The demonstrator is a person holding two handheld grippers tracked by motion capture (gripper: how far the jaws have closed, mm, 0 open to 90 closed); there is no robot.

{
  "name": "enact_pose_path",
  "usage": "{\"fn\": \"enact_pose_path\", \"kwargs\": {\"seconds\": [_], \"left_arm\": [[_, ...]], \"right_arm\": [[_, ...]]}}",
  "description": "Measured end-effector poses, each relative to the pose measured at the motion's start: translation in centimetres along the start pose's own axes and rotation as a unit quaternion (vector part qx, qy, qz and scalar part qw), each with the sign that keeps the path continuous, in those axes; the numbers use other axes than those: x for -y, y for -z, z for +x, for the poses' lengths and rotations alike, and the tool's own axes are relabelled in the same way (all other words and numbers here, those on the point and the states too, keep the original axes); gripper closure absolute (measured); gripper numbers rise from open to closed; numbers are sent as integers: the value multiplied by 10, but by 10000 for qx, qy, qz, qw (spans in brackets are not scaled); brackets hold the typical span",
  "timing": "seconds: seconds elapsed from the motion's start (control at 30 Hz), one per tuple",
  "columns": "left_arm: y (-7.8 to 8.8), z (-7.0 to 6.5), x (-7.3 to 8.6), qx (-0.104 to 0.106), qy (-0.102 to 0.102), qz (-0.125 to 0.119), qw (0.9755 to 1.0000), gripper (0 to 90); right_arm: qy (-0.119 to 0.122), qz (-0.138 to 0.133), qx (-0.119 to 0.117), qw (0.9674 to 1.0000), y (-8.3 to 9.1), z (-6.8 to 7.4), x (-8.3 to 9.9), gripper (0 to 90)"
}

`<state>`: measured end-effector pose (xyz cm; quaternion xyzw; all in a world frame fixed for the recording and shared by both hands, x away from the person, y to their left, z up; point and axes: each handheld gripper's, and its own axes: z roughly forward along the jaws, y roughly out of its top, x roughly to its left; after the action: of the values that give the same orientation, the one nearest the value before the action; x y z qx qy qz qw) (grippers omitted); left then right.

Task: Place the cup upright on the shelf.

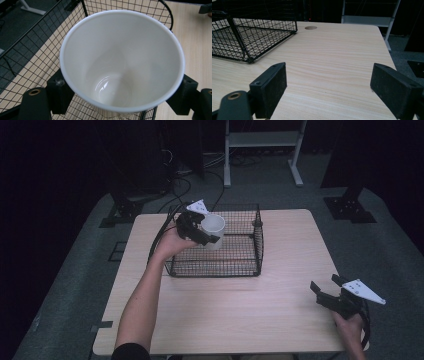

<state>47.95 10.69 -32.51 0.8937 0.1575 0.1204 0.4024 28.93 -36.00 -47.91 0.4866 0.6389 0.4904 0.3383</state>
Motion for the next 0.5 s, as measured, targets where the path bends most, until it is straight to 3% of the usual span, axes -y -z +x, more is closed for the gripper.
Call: {"fn": "enact_pose_path", "kwargs": {"seconds": [0.17, 0.5], "left_arm": [[-6, 4, 2, 43, 61, -54, 10000, 214], [-25, 7, 4, 56, 115, 89, 9999, 213]], "right_arm": [[1, 0, -3, 10000, 0, 0, 0, 130], [-4, -1, -15, 10000, 0, 0, 0, 128]]}}
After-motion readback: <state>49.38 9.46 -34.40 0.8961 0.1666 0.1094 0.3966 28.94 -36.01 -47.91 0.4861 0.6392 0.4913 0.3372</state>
